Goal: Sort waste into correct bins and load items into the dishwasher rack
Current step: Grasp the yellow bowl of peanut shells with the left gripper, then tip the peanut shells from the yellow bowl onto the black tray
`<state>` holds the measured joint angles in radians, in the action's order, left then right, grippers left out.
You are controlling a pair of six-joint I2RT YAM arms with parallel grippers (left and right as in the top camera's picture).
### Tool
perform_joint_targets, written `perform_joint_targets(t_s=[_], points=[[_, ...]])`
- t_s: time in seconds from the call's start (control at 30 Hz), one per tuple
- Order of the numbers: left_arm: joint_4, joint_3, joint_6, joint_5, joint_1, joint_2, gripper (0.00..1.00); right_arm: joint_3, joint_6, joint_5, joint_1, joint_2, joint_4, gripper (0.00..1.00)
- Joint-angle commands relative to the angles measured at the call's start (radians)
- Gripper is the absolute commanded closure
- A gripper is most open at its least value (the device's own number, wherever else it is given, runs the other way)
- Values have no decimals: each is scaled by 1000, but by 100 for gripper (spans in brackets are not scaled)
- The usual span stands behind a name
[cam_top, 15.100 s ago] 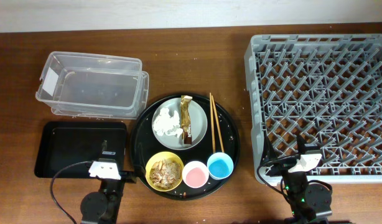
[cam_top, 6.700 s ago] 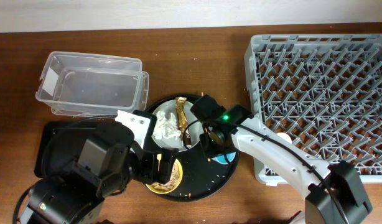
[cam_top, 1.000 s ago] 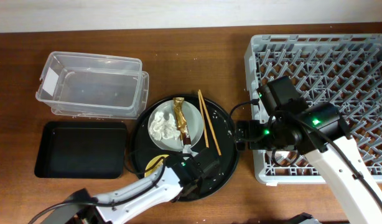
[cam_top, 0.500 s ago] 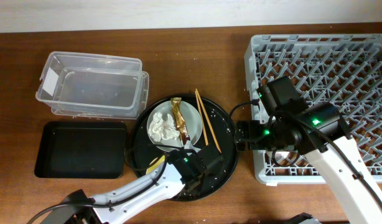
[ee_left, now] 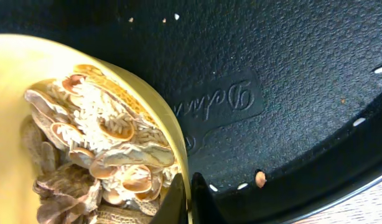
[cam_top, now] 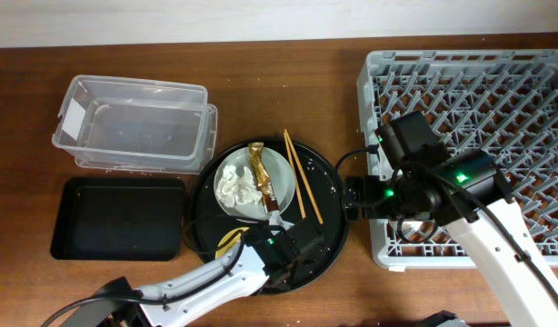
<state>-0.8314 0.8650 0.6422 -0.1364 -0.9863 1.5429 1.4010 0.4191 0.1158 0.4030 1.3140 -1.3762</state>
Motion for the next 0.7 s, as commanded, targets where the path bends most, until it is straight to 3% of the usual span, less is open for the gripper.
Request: perform_joint_targets(t_s=[0.0,0.17,0.3,0.4,0.47,0.67], points=[[11,-14,-30,8,-4,-4,99,-4,5,-16,8,2,0,1],[12,-16,-49,4,-4,-4,99,-4,5,-16,8,2,1,1],[15,-25,-49,5,-4,-4,91,-4,5,-16,8,2,3,1],[19,-29,-49,8,-4,-4,91,-4,5,-16,8,2,4,1],[19,-29,-49,9,-4,-4,100,-4,5,-16,8,2,4,1],[-82,74,-51,42,19,-64,100,-4,5,-16,8,2,3,1]])
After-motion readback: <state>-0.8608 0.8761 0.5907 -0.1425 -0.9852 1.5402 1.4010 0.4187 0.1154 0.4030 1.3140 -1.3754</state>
